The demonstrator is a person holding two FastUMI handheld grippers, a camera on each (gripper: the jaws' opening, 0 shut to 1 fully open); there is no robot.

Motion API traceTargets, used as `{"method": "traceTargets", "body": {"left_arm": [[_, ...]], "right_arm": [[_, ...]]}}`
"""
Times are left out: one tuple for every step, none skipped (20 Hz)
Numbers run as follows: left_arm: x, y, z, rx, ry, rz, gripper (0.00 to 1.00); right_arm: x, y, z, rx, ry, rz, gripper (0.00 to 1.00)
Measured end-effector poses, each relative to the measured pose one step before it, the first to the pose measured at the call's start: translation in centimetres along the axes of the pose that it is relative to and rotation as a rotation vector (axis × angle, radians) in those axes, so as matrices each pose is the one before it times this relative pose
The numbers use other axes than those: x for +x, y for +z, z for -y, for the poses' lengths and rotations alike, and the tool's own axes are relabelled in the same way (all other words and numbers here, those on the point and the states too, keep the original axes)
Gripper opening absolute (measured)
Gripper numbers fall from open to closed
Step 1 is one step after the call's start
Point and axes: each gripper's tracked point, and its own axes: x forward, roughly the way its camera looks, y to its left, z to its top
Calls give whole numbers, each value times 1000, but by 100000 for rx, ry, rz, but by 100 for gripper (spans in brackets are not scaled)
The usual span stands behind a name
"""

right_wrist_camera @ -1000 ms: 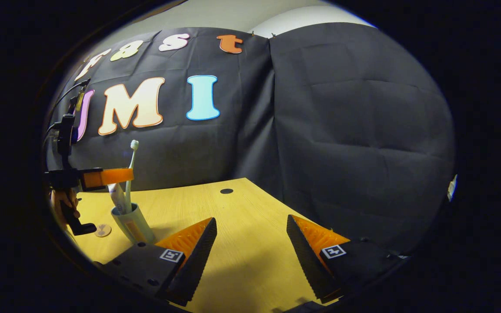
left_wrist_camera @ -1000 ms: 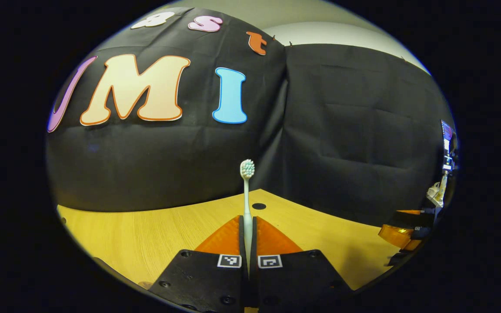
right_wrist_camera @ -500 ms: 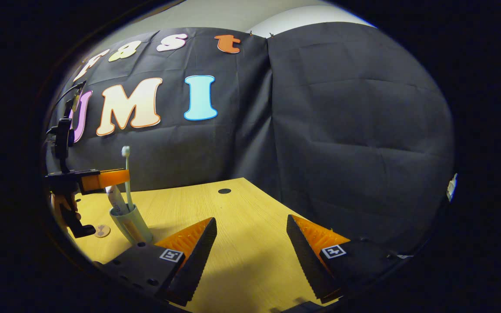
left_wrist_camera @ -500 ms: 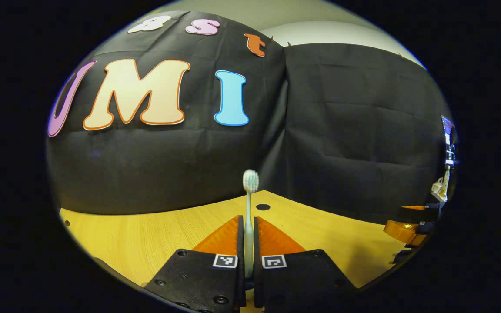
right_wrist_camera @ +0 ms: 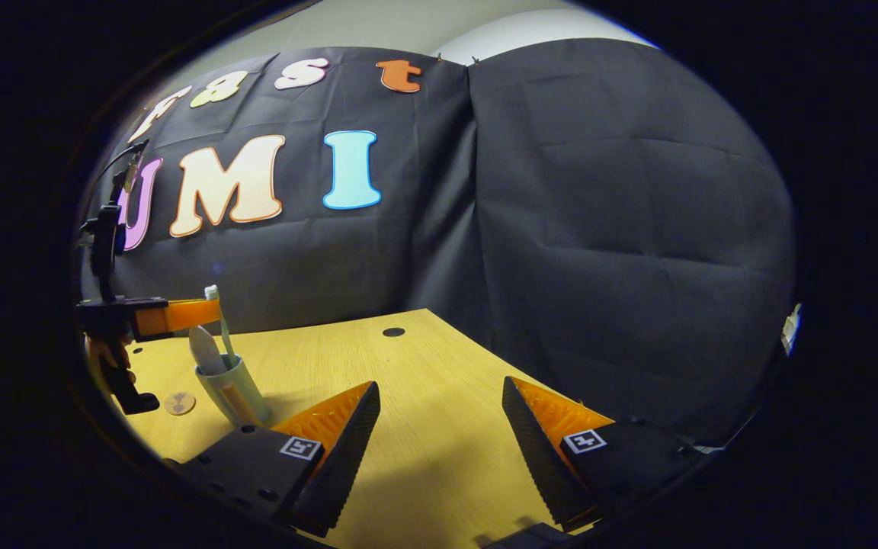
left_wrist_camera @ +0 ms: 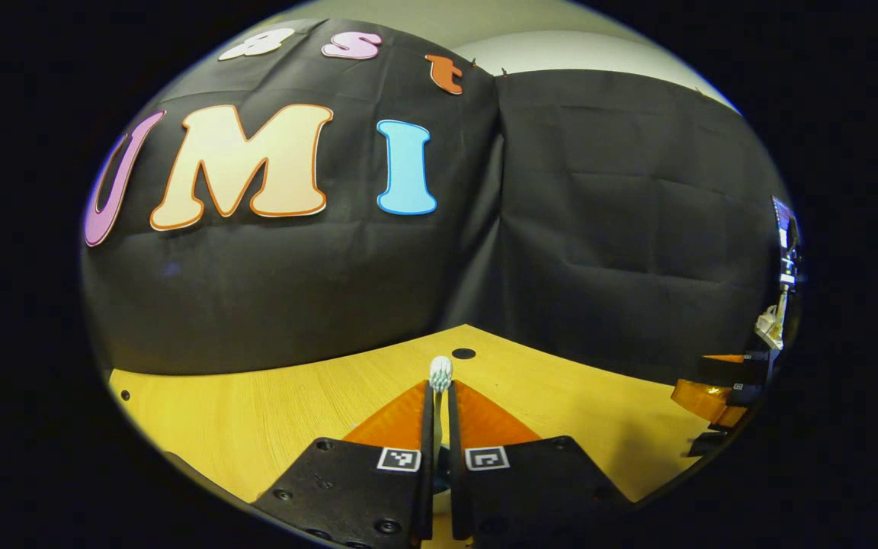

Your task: Put the toothbrush and toothpaste on the desktop into the cup, then pick up the cup and place it on the coaster on the desktop.

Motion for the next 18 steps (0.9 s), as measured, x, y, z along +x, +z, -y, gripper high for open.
{"method": "traceTargets", "body": {"left_arm": [[-305, -147, 189, 715, -422, -662, 22], [-269, -172, 183, 979, -107, -232, 31], [-317, 32, 202, 849, -116, -259, 41], [-327, -72, 89, 932, -118, -226, 51], [-232, 30, 146, 909, -221, 8, 58], [-256, 32, 67, 601, 121, 43, 55], [-295, 22, -92, 130, 190, -83, 59], [-299, 111, 113, -701, -211, 191, 60], [-372, -24, 65, -854, -84, 278, 65], [-444, 180, -1, -654, 194, 392, 67], [-396, 185, -270, -337, 650, 30, 68], [-494, 145, -258, -252, 942, 108, 69], [-489, 73, -527, -502, 1285, -45, 69], [-370, 122, -389, -720, 906, 2, 70], [-517, 124, -549, -807, 1251, -237, 71], [-585, 143, -539, -870, 1259, -147, 71], [-584, 89, -721, -739, 1755, 145, 73], [-582, 42, -647, -671, 1630, -135, 74]], "right_arm": [[-77, -27, -82, 51, 226, -124, 96], [-70, 106, -111, -7, 195, -7, 96], [-103, 126, -116, 11, 130, 125, 96], [12, -19, -112, 80, 185, -130, 96], [-42, -34, -220, 178, 444, -264, 96], [-101, 18, -211, 141, 487, -265, 96], [-32, -2, -213, -102, 462, -243, 96], [-77, 53, -230, -424, 443, -263, 96], [-110, -20, -255, -636, 375, -262, 96], [-68, 90, -293, -584, 515, -188, 96], [-146, 75, -314, -314, 719, -239, 96], [-145, 155, -417, -2, 930, -328, 96], [8, 158, -470, 90, 1058, -372, 96], [-84, 179, -490, -78, 1071, -193, 96], [-29, 245, -562, -386, 978, -124, 99], [56, 326, -601, -512, 1150, -78, 96], [28, 338, -733, -461, 1334, -158, 96], [11, 363, -714, -469, 1697, -337, 99]]}}
